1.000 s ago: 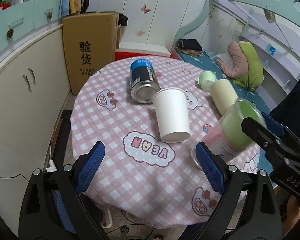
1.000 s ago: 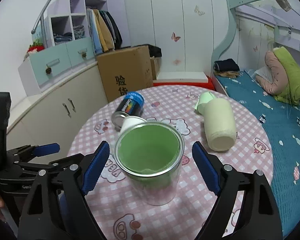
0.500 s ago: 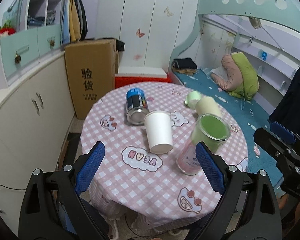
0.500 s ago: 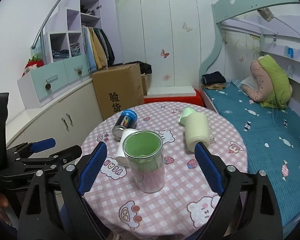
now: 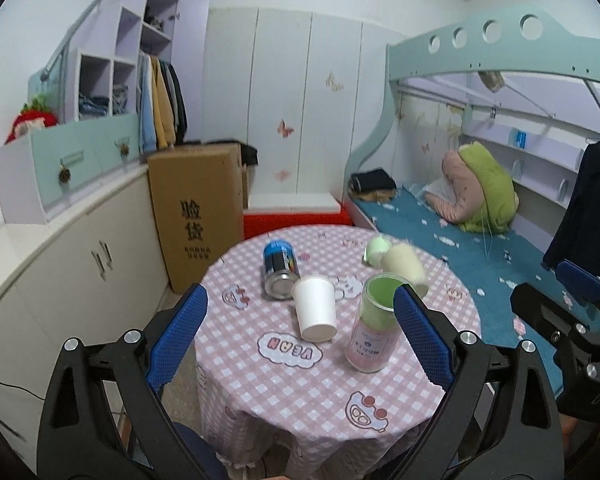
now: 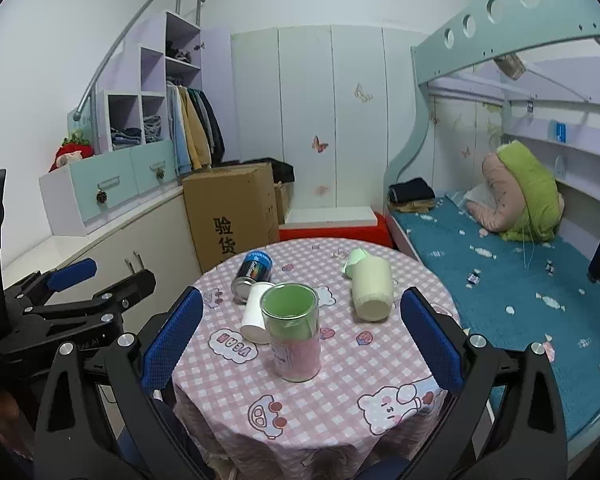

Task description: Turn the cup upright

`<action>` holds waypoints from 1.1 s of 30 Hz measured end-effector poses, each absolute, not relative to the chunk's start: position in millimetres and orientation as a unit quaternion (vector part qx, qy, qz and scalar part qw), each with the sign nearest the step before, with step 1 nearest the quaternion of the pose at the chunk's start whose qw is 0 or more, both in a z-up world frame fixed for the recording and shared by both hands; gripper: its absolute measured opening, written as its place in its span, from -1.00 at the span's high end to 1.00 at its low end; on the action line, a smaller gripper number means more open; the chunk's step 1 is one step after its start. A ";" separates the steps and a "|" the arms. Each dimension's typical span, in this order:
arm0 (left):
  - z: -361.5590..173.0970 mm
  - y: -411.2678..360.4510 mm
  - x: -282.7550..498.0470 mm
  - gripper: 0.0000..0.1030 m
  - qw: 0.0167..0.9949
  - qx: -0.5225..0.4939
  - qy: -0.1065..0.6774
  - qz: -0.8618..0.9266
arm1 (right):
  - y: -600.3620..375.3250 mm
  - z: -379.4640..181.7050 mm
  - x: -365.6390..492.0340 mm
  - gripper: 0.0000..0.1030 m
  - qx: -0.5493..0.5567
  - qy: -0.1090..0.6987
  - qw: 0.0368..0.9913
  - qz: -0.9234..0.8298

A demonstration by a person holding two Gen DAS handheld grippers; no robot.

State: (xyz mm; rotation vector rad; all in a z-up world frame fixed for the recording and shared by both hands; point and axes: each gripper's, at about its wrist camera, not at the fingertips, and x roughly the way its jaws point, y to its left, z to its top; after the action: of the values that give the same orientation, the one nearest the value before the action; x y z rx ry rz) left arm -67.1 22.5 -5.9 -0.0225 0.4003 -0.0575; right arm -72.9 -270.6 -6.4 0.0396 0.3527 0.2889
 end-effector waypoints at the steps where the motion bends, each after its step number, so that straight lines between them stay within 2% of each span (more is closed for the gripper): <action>1: -3.6 23.4 -71.2 -0.89 0.981 -0.011 0.192 -0.028 | -270.2 -4.2 -77.4 -0.86 0.017 0.171 0.975 0.142; 12: 7.8 24.4 -97.9 -0.89 0.987 -0.010 0.159 -0.019 | -269.6 7.4 -104.6 -0.86 0.013 0.146 0.979 0.141; 33: 14.1 22.0 -104.5 -0.89 0.988 0.004 0.151 -0.019 | -268.7 3.5 -107.7 -0.86 0.010 0.145 0.979 0.145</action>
State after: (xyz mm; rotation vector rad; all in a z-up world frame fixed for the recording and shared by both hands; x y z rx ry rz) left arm -104.5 22.0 14.1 0.0084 0.3028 -0.0388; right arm -107.7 -268.7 3.5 0.0200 0.2912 0.2919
